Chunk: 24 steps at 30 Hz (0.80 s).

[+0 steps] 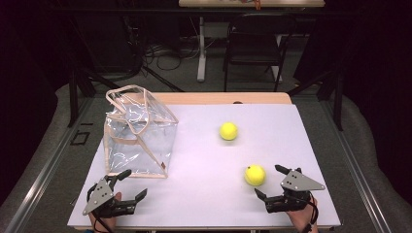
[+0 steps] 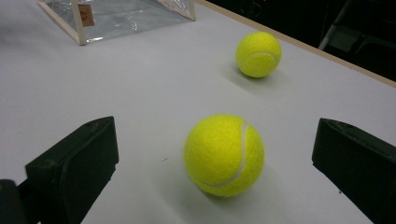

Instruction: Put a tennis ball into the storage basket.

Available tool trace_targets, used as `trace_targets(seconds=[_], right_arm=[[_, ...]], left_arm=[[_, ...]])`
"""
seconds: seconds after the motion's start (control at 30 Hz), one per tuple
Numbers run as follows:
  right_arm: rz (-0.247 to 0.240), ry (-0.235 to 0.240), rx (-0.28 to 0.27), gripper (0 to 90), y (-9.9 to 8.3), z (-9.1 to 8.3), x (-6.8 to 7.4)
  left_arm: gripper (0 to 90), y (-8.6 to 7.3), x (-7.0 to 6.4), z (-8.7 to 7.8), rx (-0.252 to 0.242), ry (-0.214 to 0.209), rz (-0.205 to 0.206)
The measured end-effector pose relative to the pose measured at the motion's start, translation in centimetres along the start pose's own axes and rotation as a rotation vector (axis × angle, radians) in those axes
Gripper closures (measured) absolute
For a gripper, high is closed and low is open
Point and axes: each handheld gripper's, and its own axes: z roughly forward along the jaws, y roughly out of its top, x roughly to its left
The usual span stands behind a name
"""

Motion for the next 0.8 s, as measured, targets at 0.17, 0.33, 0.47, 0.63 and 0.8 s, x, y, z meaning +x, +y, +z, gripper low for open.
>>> trace_targets(seconds=[0.17, 0.33, 0.47, 0.63, 0.8], right_arm=[[0.026, -0.006, 0.034, 0.0, 0.6, 0.2, -0.3], [0.043, 0.000, 0.074, 0.0, 1.2, 0.7, -0.6], [0.057, 0.005, 0.107, 0.0, 1.7, 1.4, -0.9], [0.068, 0.022, 0.147, 0.0, 2.0, 2.1, -1.1], [0.075, 0.027, 0.173, 0.0, 2.3, 2.6, -1.2]], left_arm=[[15.8, 0.0, 0.0, 0.0, 0.007, -0.005, 0.003], [15.8, 0.0, 0.0, 0.1, 0.005, -0.004, 0.001], [15.8, 0.0, 0.0, 0.1, 0.008, -0.006, 0.001], [15.8, 0.1, 0.0, 0.2, 0.010, -0.009, 0.007], [15.8, 0.0, 0.0, 0.2, 0.009, -0.008, 0.002]])
